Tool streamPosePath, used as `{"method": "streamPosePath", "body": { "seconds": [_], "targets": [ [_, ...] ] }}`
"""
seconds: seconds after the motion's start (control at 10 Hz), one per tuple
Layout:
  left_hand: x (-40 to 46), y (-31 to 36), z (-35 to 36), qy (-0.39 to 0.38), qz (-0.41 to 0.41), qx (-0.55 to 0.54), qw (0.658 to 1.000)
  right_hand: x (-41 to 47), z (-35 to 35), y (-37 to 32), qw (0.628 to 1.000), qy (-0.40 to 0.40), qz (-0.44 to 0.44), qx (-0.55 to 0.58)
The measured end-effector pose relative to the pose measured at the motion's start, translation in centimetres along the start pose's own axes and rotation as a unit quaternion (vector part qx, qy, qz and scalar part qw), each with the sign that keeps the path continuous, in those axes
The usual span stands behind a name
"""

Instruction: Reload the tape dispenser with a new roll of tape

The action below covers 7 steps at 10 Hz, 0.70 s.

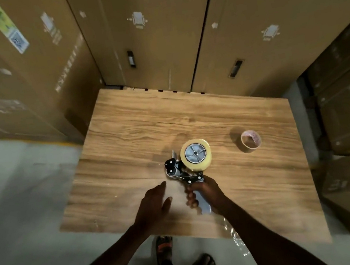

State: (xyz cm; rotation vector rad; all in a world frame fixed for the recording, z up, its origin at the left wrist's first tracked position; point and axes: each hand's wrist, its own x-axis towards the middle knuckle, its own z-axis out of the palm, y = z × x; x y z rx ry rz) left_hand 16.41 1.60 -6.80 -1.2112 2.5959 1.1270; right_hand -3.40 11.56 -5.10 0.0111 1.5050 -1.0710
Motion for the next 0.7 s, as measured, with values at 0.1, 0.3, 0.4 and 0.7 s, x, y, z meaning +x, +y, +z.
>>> {"method": "streamPosePath", "body": {
  "seconds": [0.1, 0.3, 0.4, 0.7],
  "targets": [
    [0.7, -0.3, -0.5, -0.008, 0.004, 0.008, 1.0, 0.2, 0.2, 0.2, 0.998, 0.048, 0.01, -0.039],
    [0.9, -0.7, -0.3, -0.021, 0.027, 0.042, 0.999, -1.4, 1.3, 1.4, 0.911, 0.203, -0.089, -0.347],
    [-0.7, 0.1, -0.5, -0.016, 0.036, 0.031, 0.999, -3.3, 1.4, 3.0, 0.886, 0.233, -0.1, -0.389],
    [-5.6, 3.3, -2.2, 0.056, 0.099, 0.069, 0.991, -7.8, 0.0, 4.0, 0.829, 0.229, -0.135, -0.491]
  ]
}}
